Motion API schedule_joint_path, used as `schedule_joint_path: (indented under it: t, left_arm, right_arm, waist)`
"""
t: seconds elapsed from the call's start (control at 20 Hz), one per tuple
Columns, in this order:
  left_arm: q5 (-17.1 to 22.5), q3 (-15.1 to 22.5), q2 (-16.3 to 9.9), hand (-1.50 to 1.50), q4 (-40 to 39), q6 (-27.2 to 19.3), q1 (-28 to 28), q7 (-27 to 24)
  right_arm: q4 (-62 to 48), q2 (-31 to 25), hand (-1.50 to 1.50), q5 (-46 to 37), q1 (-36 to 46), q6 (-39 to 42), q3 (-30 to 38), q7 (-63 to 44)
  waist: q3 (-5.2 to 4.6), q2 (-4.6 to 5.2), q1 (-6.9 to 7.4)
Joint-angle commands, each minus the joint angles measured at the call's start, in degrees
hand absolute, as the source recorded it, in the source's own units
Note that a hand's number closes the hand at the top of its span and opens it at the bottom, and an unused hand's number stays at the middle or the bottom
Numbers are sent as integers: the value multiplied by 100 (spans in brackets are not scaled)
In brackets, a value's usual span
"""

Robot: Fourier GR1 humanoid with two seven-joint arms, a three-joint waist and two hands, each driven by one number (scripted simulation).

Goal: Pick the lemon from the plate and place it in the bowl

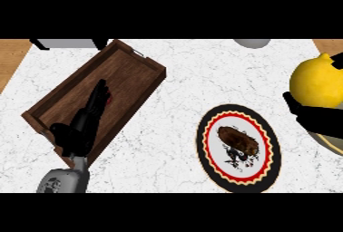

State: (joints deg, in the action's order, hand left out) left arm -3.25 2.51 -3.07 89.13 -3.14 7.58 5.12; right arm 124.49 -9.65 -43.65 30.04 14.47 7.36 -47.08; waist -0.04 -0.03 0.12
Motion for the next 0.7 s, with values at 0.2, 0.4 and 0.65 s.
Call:
schedule_joint_path:
  t: [0.2, 0.4, 0.65]
  left_arm:
    - [140, -196, -108, 0, -161, 146, -23, -263]
    - [-34, -15, 37, 0, -51, -12, 193, 29]
    - [-31, 19, 101, 0, 153, -49, -58, 9]
  right_arm:
    - [-1295, -1067, 150, -226, -371, -32, 745, 1003]
    - [-2459, -1492, 150, -547, -315, -421, 849, 1767]
    - [-3324, -1763, 150, -245, -651, -923, 1561, 2567]
  waist:
    - [6, 24, 1]
    - [8, 36, 45]
    - [7, 14, 21]
